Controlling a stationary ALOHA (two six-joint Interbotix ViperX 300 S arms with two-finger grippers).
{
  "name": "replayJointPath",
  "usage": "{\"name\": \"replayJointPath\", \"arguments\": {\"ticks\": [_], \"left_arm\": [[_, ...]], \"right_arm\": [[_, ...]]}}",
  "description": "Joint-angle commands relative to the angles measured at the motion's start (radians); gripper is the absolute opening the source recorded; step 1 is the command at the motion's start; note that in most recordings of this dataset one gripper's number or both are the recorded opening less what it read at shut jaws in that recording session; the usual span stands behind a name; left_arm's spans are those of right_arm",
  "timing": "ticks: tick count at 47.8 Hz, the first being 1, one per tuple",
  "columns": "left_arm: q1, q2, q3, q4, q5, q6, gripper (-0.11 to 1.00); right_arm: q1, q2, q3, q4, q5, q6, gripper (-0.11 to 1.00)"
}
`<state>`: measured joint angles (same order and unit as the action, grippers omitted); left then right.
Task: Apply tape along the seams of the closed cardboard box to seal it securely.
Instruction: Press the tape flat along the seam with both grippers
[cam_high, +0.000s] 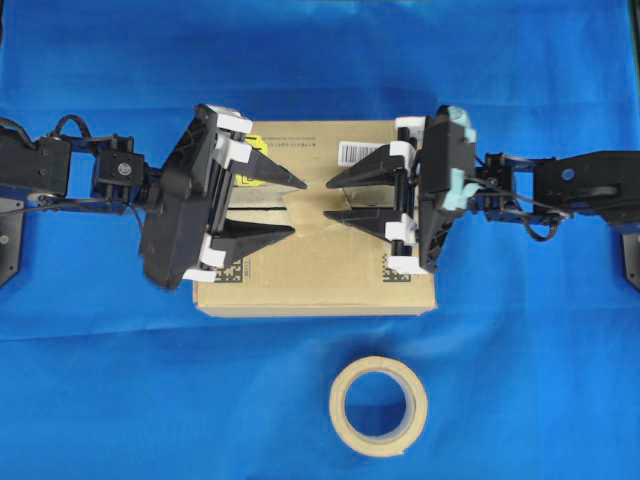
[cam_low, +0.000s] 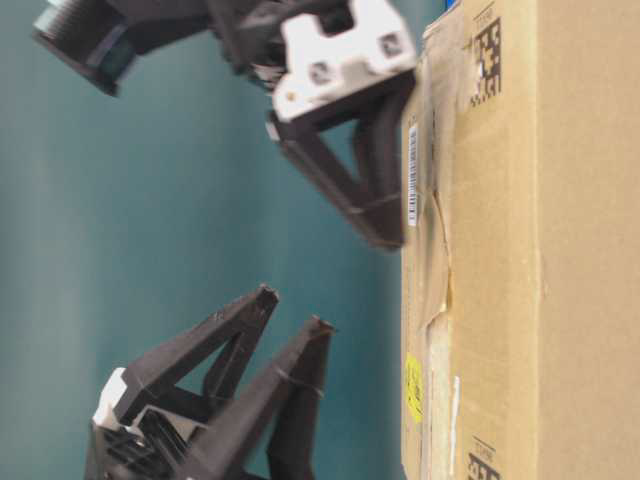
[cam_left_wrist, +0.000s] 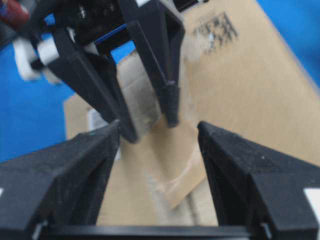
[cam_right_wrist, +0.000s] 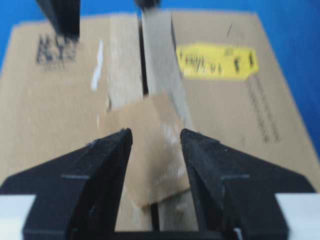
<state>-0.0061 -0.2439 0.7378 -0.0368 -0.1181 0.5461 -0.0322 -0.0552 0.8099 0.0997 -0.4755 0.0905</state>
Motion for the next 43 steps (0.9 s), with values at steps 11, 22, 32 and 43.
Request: {"name": "replayJointPath", "arguments": {"ticks": [11, 22, 32, 43], "left_arm": [[-0.011, 0.017, 0.023, 0.002, -0.133, -0.304, 0.2], [-0.026, 0.031, 0.048, 0.003, -0.238, -0.336, 0.0], [-0.023, 0.107, 0.015, 0.002, -0.265, -0.356, 0.0], [0.002, 0.198, -0.023, 0.002, -0.281, -0.356, 0.0]], "right_arm": [[-0.023, -0.078, -0.003, 0.002, -0.015, -0.003, 0.27], [-0.041, -0.072, -0.011, -0.008, -0.031, -0.009, 0.0], [-0.04, -0.04, -0.032, -0.014, -0.018, -0.009, 0.0], [-0.029, 0.037, -0.066, -0.015, -0.017, -0.009, 0.0]]}}
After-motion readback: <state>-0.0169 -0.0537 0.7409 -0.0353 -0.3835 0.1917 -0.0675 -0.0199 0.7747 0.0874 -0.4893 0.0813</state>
